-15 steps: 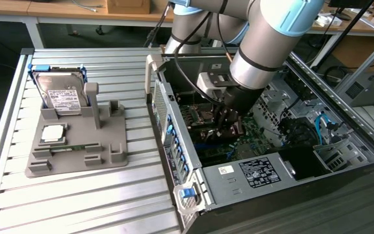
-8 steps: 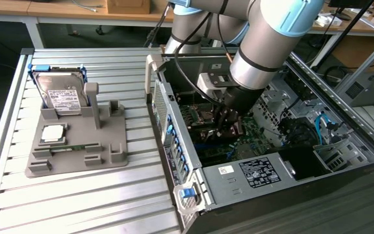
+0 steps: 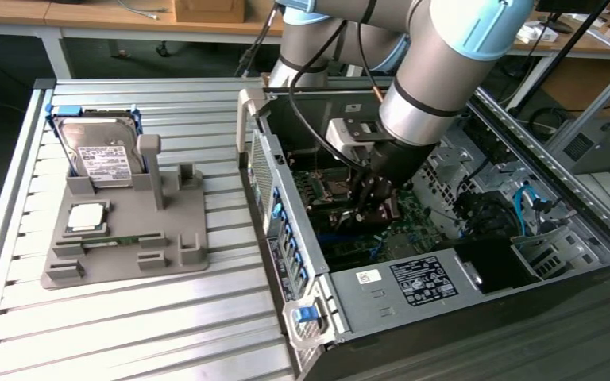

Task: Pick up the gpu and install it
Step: 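Insert the gpu into the slot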

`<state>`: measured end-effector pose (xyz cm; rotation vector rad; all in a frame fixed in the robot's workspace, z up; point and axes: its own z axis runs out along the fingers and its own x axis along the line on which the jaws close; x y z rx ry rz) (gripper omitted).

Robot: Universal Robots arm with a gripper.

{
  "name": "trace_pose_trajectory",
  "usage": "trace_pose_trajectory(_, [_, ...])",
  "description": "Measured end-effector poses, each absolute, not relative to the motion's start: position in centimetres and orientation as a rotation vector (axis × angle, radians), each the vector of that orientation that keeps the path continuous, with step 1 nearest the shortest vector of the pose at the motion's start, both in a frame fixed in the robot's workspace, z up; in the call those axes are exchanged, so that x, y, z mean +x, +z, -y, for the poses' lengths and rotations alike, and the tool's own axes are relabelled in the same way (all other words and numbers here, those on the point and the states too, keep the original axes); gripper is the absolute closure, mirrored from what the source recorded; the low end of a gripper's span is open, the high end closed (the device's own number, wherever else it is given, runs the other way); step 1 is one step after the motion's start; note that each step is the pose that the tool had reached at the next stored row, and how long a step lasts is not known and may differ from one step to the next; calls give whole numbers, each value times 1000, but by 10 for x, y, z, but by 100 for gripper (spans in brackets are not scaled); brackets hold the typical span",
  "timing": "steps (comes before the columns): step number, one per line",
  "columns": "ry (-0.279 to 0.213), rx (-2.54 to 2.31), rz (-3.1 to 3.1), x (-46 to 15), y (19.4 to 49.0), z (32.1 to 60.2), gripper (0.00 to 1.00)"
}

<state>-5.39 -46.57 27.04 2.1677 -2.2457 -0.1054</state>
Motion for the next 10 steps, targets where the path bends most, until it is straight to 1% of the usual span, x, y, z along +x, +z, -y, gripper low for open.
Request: trace_pose_trajectory(10, [-105,2167,2246,-54,268,466,73])
